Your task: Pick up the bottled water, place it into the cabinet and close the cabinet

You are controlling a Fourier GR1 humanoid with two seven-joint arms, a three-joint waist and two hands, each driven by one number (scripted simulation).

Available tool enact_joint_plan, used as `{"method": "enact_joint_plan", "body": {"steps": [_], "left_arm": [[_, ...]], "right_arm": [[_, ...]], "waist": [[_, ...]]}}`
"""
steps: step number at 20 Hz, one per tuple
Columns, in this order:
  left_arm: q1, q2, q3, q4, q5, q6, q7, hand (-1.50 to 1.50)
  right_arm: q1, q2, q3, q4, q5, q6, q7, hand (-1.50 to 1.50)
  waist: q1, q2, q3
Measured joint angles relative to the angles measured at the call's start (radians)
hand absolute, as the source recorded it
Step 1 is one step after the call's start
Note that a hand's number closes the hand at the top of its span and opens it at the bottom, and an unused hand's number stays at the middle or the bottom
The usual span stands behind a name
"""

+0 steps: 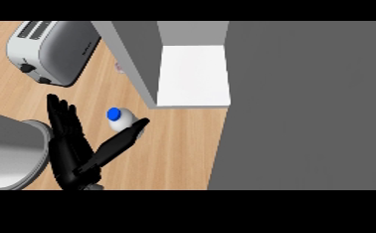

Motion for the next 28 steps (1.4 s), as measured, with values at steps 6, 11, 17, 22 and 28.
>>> {"method": "enact_joint_plan", "body": {"steps": [6, 11, 17, 22, 28], "left_arm": [[-0.004, -0.034, 0.065, 0.129, 0.175, -0.084, -0.213, -1.50], [-0.023, -0.072, 0.092, 0.276, 0.297, -0.129, -0.392, -1.50], [-0.085, -0.084, 0.137, 0.462, 0.449, -0.176, -0.573, -1.50], [-0.112, -0.086, 0.130, 0.581, 0.572, -0.173, -0.715, -1.50], [-0.146, -0.087, 0.174, 0.743, 0.674, -0.225, -0.872, -1.50]], "right_arm": [[0.002, -0.011, 0.023, 0.002, 0.006, -0.028, -0.010, -1.50], [-0.004, -0.027, 0.031, -0.002, 0.010, -0.051, -0.008, -1.50], [-0.045, -0.037, 0.006, -0.001, 0.008, -0.062, 0.022, -1.50], [-0.038, -0.047, 0.002, -0.002, 0.004, -0.068, 0.016, -1.50], [-0.041, -0.058, 0.026, -0.004, 0.008, -0.081, 0.020, -1.50]], "waist": [[0.001, 0.000, 0.000], [-0.001, 0.000, 0.000], [0.001, 0.001, 0.000], [0.001, 0.001, 0.001], [0.000, 0.001, 0.001]]}}
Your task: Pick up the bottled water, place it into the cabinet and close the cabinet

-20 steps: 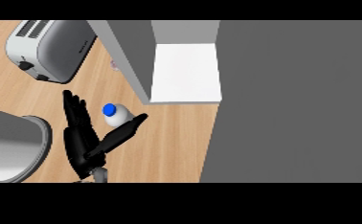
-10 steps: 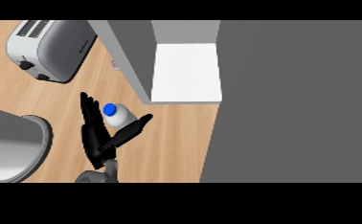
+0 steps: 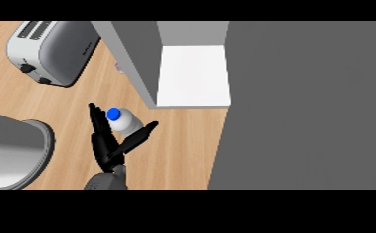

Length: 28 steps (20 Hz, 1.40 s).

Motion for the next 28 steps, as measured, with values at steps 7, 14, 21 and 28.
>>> {"method": "enact_joint_plan", "body": {"steps": [7, 14, 21, 28], "left_arm": [[-0.026, 0.000, -0.016, 0.124, 0.131, -0.025, -0.137, -1.50], [-0.072, 0.000, -0.002, 0.262, 0.249, -0.105, -0.271, -1.50], [-0.112, 0.001, -0.001, 0.342, 0.334, -0.198, -0.361, 1.50], [-0.146, 0.000, -0.008, 0.403, 0.404, -0.269, -0.419, 1.50]], "right_arm": [[-0.024, -0.006, 0.016, -0.002, 0.004, -0.016, 0.020, -1.50], [-0.024, -0.016, 0.031, -0.002, 0.006, -0.035, 0.012, -1.50], [-0.032, -0.025, 0.040, -0.002, 0.008, -0.056, 0.028, -1.50], [-0.035, -0.032, 0.052, 0.002, 0.010, -0.072, 0.022, -1.50]], "waist": [[-0.001, 0.000, 0.000], [-0.002, 0.000, 0.000], [-0.002, 0.000, 0.000], [-0.002, 0.000, 0.000]]}}
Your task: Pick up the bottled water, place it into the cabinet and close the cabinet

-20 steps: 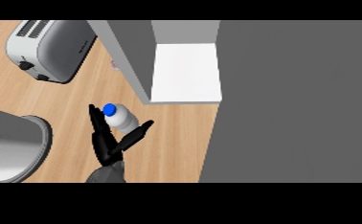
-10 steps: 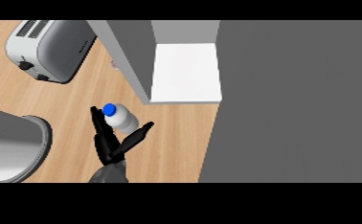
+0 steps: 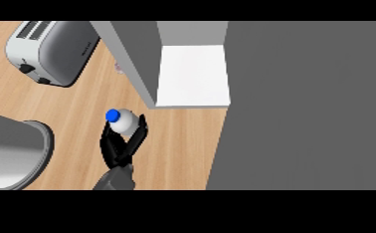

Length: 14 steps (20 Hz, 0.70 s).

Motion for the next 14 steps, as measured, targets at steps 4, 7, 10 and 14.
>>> {"method": "enact_joint_plan", "body": {"steps": [4, 7, 10, 14], "left_arm": [[-0.009, 0.002, -0.006, 0.009, 0.029, -0.039, -0.013, 1.50], [-0.016, 0.001, -0.002, 0.018, 0.038, -0.070, -0.030, 1.50], [0.004, 0.030, -0.041, -0.004, 0.006, -0.133, -0.001, 1.50], [0.043, 0.102, -0.136, -0.024, -0.050, -0.295, 0.067, 1.50]], "right_arm": [[-0.008, -0.013, 0.006, -0.005, 0.004, -0.013, 0.017, -1.50], [-0.012, -0.020, -0.006, 0.000, 0.001, -0.011, 0.005, -1.50], [-0.006, -0.032, -0.012, 0.003, -0.003, -0.010, -0.014, -1.50], [-0.004, -0.046, -0.023, 0.009, -0.011, -0.008, -0.035, -1.50]], "waist": [[-0.001, -0.001, 0.000], [0.001, 0.000, 0.000], [0.003, -0.002, 0.001], [0.002, -0.003, 0.001]]}}
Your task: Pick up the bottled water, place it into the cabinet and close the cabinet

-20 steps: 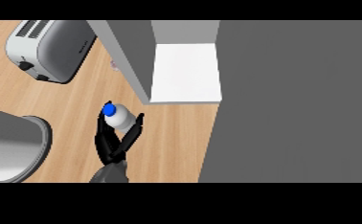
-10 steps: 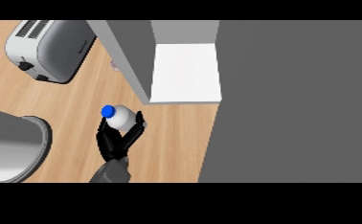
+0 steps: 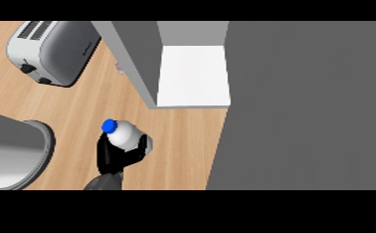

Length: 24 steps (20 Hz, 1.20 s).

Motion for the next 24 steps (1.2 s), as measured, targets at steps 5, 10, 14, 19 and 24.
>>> {"method": "enact_joint_plan", "body": {"steps": [5, 10, 14, 19, 24], "left_arm": [[0.064, 0.075, -0.057, -0.089, -0.052, -0.113, 0.029, 1.50], [0.097, 0.113, -0.088, -0.242, -0.083, -0.106, 0.127, 1.50], [0.136, 0.109, -0.107, -0.385, -0.083, -0.072, 0.216, 1.50], [0.165, 0.113, -0.121, -0.538, -0.107, -0.014, 0.311, 1.50], [0.147, 0.089, -0.139, -0.663, -0.161, 0.086, 0.394, 1.50]], "right_arm": [[0.008, -0.005, 0.005, -0.002, -0.001, -0.009, -0.012, -1.50], [0.026, -0.010, 0.029, -0.003, 0.003, -0.022, -0.027, -1.50], [0.033, -0.023, 0.020, -0.007, 0.000, -0.020, -0.030, -1.50], [0.025, -0.012, 0.040, -0.005, 0.005, -0.038, -0.020, -1.50], [0.023, -0.022, 0.019, -0.003, -0.001, -0.028, -0.027, -1.50]], "waist": [[0.006, -0.001, 0.000], [0.008, -0.001, 0.001], [0.009, 0.000, 0.001], [0.009, 0.000, 0.001], [0.008, 0.001, 0.001]]}}
